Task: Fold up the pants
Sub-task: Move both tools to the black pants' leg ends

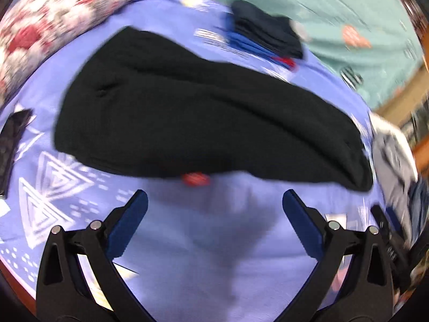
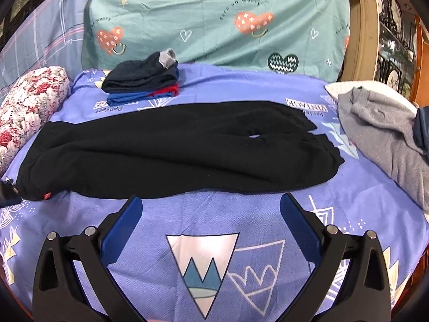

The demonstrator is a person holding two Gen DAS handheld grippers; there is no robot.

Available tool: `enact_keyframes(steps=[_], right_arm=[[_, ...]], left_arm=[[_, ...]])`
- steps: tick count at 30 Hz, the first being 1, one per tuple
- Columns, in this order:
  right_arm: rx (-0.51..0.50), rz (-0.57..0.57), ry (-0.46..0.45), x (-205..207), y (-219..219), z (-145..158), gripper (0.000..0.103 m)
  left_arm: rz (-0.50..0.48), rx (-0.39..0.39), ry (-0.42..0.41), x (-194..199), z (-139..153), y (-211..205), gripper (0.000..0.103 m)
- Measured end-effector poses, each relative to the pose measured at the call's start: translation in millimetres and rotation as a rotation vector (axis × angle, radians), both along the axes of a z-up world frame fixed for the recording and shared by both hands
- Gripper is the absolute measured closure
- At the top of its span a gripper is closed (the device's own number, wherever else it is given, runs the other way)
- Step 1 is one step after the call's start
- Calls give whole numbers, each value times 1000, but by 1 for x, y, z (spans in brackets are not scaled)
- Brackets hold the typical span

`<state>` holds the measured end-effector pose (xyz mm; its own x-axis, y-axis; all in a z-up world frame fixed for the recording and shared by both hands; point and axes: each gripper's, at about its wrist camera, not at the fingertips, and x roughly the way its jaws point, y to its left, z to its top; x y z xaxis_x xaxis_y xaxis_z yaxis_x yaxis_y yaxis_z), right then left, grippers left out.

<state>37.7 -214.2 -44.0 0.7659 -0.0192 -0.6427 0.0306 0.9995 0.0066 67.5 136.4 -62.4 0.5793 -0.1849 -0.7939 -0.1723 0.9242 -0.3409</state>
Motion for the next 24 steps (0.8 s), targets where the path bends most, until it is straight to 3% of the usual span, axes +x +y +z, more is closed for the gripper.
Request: enact_keyframes(steps=[6, 15, 23, 24], right_arm=[[81, -34, 45, 21, -19, -6, 1], [151, -36, 93, 39, -31, -11, 1], [134, -72, 80, 36, -50, -6, 1], [127, -80, 81, 36, -54, -5, 1]], left_arm=[[235, -104, 100, 4, -12, 82, 2], [295, -250, 229, 8, -45, 104, 4], [328, -241, 237, 37, -50, 110, 22], [339, -243, 237, 40, -51, 111, 32]])
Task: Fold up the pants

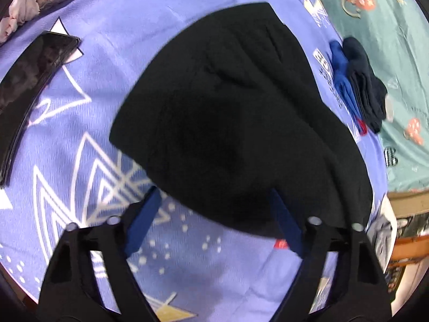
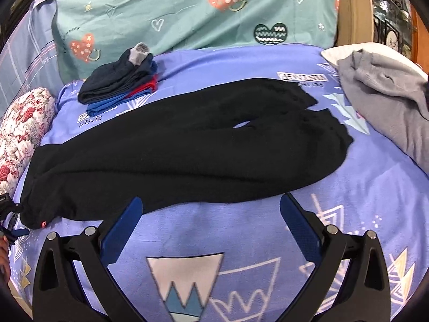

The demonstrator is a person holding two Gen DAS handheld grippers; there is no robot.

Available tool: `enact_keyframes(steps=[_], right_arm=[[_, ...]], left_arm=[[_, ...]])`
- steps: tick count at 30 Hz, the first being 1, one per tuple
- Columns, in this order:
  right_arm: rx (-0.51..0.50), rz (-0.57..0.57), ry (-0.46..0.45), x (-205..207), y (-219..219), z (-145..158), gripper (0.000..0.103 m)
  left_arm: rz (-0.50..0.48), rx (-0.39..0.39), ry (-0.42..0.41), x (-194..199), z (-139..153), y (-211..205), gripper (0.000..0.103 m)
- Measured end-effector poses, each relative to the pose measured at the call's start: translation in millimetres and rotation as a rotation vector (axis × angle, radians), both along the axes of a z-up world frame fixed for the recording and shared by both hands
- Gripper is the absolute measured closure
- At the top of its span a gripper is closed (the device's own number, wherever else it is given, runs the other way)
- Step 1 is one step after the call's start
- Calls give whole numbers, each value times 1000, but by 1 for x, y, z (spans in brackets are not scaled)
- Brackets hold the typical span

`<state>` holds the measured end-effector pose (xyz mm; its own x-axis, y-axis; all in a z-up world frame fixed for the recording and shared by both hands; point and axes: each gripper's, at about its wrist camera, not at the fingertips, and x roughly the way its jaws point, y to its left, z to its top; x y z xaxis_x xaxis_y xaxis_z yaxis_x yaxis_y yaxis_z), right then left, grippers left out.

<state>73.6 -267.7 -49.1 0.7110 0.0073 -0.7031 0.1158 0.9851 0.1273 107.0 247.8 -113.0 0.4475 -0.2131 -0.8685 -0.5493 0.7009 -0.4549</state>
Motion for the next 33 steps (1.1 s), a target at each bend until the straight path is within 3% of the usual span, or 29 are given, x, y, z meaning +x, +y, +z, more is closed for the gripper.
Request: enact_keyframes(steps=[2, 4, 5, 7, 14, 23, 26, 28, 29, 30, 31, 33], right_arm=[[-8, -27, 18, 0, -14, -1, 1], [14, -81, 47, 2, -34, -2, 1], [35, -134, 61, 2, -49, -4, 1], [70, -211, 73, 3, -73, -6, 1], [149, -315, 119, 41, -140, -20, 3], [297, -373, 281, 91, -191, -63, 30], [305, -363, 248, 100, -193, -62, 37], [302, -380, 240, 103, -197, -62, 46], [299, -387, 236, 106, -200, -62, 57], [331, -372, 223, 106, -203, -62, 80], [396, -341, 211, 106, -205, -63, 94], [421, -352, 192, 102, -207, -60, 97]], left_arm=[[2, -4, 5, 5, -3, 1, 52], [17, -4, 18, 8, -6, 3, 85], [60, -69, -2, 4, -7, 10, 87], [110, -116, -27, 2, -8, 16, 92], [64, -80, -19, 11, -8, 11, 93], [33, -66, -26, 15, -8, 6, 92], [18, -96, -26, 21, -12, 2, 77], [18, -92, -38, 22, -11, 0, 73], [10, -72, -40, 25, -9, -2, 74], [7, -53, -37, 27, -9, -4, 81], [11, -29, -33, 28, -9, -4, 97], [19, -2, -43, 28, -6, -3, 97]])
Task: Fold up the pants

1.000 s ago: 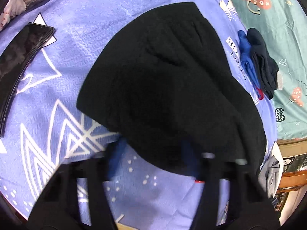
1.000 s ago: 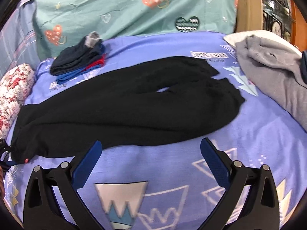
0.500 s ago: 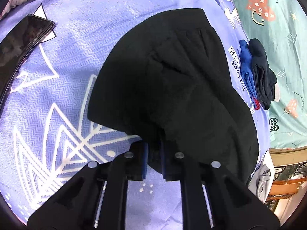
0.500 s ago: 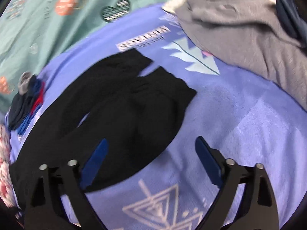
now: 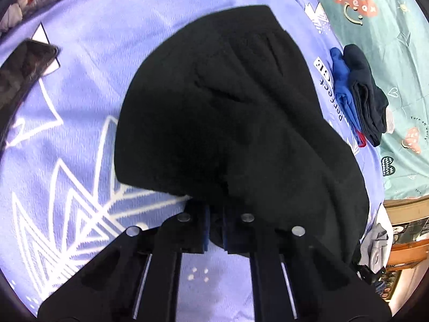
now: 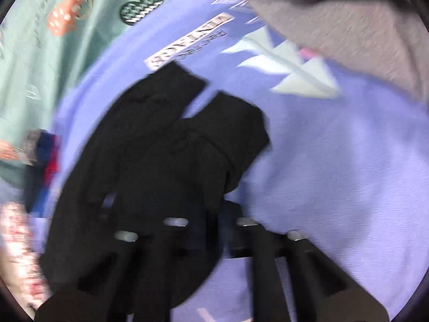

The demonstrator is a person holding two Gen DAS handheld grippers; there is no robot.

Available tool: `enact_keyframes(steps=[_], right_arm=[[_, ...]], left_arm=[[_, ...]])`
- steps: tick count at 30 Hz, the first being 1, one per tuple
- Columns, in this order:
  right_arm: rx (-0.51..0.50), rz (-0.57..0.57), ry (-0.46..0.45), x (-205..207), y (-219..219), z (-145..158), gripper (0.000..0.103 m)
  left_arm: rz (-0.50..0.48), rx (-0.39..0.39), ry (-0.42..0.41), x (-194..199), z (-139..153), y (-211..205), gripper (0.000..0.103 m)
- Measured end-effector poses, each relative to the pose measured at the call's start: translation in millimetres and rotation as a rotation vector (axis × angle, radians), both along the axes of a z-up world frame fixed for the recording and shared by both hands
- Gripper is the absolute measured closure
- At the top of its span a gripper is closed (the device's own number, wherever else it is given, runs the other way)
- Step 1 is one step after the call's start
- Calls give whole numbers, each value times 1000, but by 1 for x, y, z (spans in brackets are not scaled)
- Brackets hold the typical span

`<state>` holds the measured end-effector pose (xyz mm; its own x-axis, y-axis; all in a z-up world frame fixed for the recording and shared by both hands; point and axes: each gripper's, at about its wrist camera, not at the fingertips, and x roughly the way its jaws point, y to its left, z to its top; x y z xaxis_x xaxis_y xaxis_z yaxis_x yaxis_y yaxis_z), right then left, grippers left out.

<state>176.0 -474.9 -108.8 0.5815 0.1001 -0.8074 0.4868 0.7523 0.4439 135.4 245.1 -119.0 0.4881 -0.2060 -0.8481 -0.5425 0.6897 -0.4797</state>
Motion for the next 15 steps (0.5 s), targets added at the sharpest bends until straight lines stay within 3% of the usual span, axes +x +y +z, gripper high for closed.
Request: enact_keyframes(steps=[8, 11, 15], right_arm=[[-57, 60, -261, -60, 6, 97, 98], [-74, 78, -244, -86, 5, 108, 98], [-84, 79, -126, -123, -1, 84, 98]], left_arm=[[6, 114, -160, -25, 75, 11, 98], [-9, 146, -185, -38, 93, 14, 98], [-38, 136, -149, -57, 88, 19, 98]])
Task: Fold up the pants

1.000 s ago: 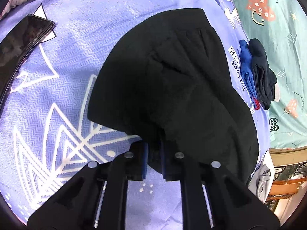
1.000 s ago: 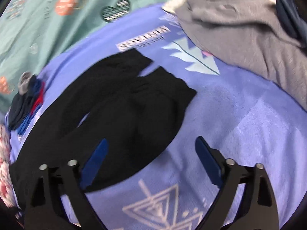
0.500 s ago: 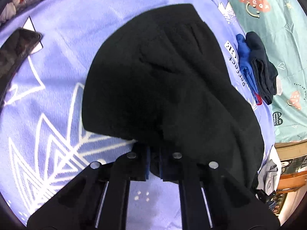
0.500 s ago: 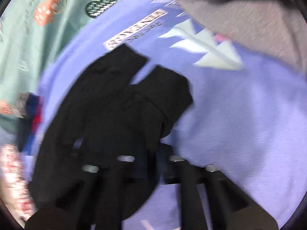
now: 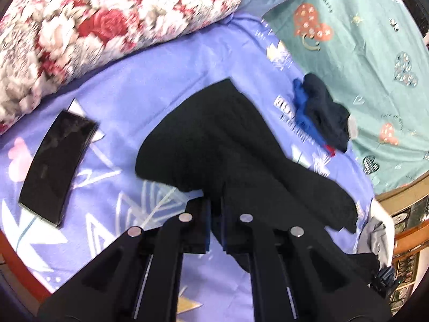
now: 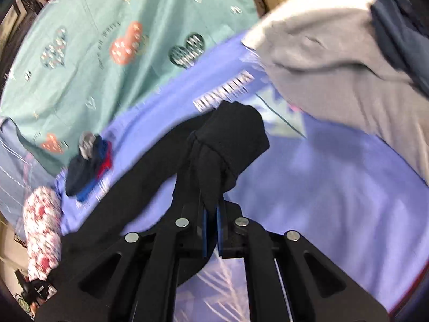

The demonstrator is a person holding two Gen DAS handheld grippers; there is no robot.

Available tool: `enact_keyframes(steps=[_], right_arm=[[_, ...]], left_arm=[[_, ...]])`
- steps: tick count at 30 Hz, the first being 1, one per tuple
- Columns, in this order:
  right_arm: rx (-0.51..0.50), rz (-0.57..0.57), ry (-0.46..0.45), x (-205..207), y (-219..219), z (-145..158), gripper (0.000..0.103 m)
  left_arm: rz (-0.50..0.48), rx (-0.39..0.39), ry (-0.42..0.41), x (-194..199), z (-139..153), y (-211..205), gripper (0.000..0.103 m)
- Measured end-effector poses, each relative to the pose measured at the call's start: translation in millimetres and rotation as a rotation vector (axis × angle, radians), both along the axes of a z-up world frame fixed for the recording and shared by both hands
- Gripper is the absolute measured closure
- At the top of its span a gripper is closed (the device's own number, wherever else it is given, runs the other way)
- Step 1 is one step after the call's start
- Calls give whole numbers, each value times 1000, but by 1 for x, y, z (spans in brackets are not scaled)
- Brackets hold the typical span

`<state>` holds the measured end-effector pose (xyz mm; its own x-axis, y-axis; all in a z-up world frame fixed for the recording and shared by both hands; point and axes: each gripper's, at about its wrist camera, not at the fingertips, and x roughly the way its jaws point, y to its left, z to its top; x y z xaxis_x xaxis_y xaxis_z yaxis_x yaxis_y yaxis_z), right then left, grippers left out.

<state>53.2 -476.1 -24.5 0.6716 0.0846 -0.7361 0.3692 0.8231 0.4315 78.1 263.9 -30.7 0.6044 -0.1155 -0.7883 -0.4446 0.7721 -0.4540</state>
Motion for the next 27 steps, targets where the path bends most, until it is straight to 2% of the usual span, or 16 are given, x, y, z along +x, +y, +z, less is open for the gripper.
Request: enact_keyframes(steps=[2, 5, 7, 8, 9, 11, 12, 15, 16, 18, 21, 23, 25, 26, 27], right_arm=[[10, -12, 64, -16, -4, -19, 97], [26, -35, 166, -30, -6, -51, 94], [44, -114, 242, -36, -12, -69, 87], [50, -155, 254, -38, -15, -72, 75], [24, -205, 254, -41, -18, -70, 64], [-65, -267, 215, -44, -21, -56, 57], [-122, -293, 183, -44, -20, -46, 53], [-247, -291, 138, -34, -14, -33, 46], [-266, -266, 143, -25, -11, -35, 46], [-211, -161, 150, -4, -7, -48, 46], [-189, -45, 217, 20, -3, -70, 46], [-242, 27, 276, 38, 4, -86, 46], [-313, 66, 276, 47, 12, -90, 46], [-333, 86, 266, 47, 16, -90, 54], [-330, 100, 255, 48, 17, -90, 69]], left_arm=[[-15, 1, 56, -3, -16, 0, 98], [-24, -11, 182, -7, -56, 0, 97], [-15, -22, 242, -8, -75, 3, 93], [0, -18, 250, -10, -79, 4, 90], [22, 7, 248, -13, -78, 5, 80], [54, 82, 247, -16, -70, 6, 56], [91, 164, 244, -19, -60, 7, 40], [154, 299, 201, -27, -34, 11, 34], [167, 308, 183, -27, -26, 12, 31], [159, 296, 153, -22, -19, 7, 28], [70, 271, 143, -9, -22, -14, 24], [4, 289, 148, 4, -28, -34, 23], [-71, 350, 147, 13, -33, -58, 18], [-106, 387, 141, 16, -35, -70, 16], [-155, 433, 132, 19, -38, -84, 14]])
